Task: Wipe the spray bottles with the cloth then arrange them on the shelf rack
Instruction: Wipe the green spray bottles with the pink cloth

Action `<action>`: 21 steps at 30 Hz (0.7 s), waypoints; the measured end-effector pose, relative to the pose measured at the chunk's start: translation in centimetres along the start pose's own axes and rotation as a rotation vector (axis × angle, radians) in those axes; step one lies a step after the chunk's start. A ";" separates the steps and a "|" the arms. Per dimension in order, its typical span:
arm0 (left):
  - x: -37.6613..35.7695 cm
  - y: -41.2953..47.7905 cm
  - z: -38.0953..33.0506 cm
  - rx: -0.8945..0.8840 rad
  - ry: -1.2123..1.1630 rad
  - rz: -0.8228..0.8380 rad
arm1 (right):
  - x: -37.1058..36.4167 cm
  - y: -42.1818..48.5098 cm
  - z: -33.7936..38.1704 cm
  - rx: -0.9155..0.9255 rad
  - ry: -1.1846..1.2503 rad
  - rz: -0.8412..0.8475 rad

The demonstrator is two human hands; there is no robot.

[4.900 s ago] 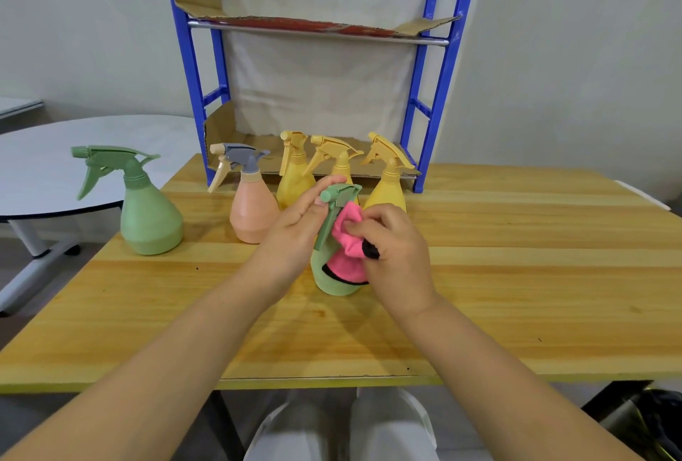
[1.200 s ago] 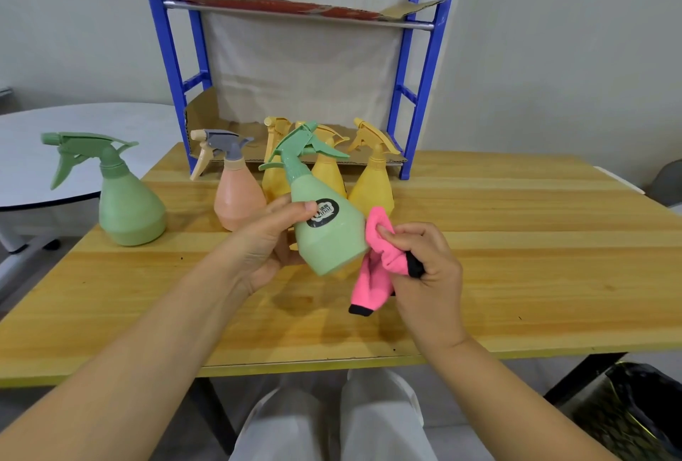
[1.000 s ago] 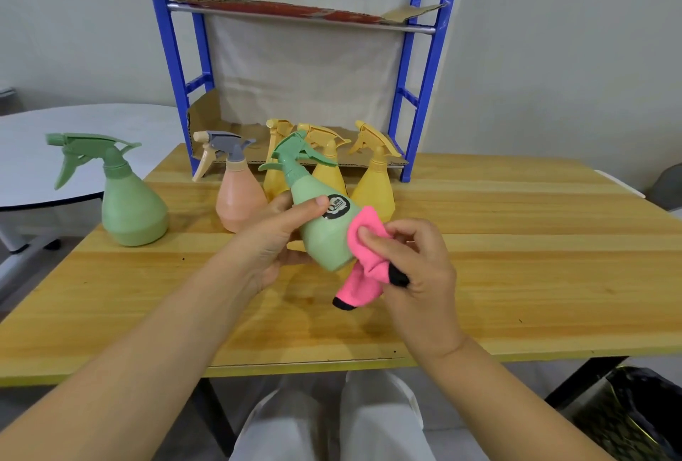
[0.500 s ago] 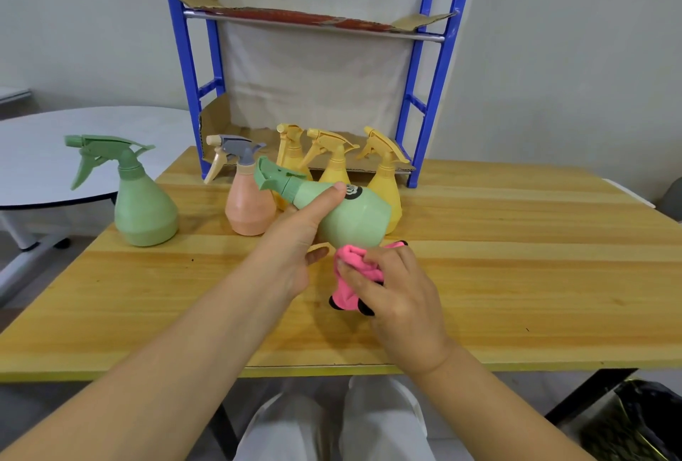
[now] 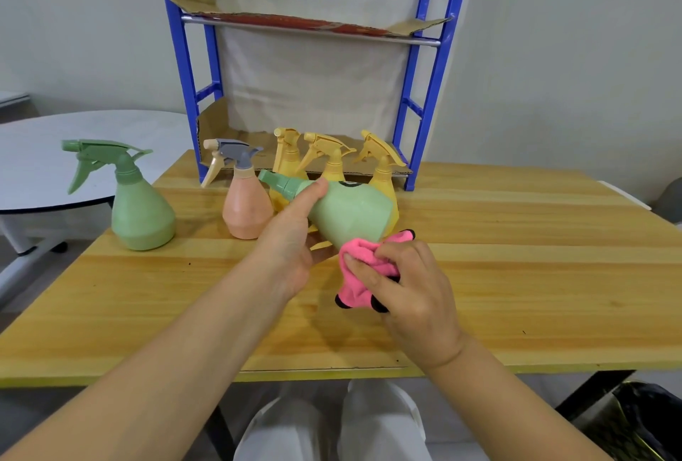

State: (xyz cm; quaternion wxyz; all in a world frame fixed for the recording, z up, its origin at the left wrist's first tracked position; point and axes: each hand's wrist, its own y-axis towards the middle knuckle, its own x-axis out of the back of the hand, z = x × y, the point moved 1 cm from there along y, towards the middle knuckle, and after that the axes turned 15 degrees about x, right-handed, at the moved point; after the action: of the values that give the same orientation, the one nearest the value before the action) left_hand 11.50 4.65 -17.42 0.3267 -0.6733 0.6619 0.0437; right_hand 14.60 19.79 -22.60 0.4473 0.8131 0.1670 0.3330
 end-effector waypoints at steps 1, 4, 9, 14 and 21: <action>0.1 0.1 0.0 0.011 -0.002 -0.008 | 0.0 0.0 -0.1 0.015 0.013 -0.002; 0.6 0.2 -0.3 0.044 -0.032 -0.015 | 0.1 -0.4 -0.5 0.023 0.072 0.012; 1.4 0.4 -1.0 0.095 -0.067 0.013 | 0.7 -0.1 -1.2 -0.131 0.147 -0.074; 1.2 0.2 -0.6 0.140 -0.027 0.043 | 0.4 1.8 -1.2 -0.290 0.278 -0.208; 1.2 0.4 -0.4 0.188 -0.020 0.031 | 0.2 2.4 0.8 -0.092 0.190 -0.088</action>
State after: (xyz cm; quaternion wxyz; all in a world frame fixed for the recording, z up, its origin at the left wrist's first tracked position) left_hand 11.14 3.42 -17.85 0.3943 -0.6290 0.6700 -0.0070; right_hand 15.19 18.09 -20.78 0.4803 0.7485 0.2287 0.3959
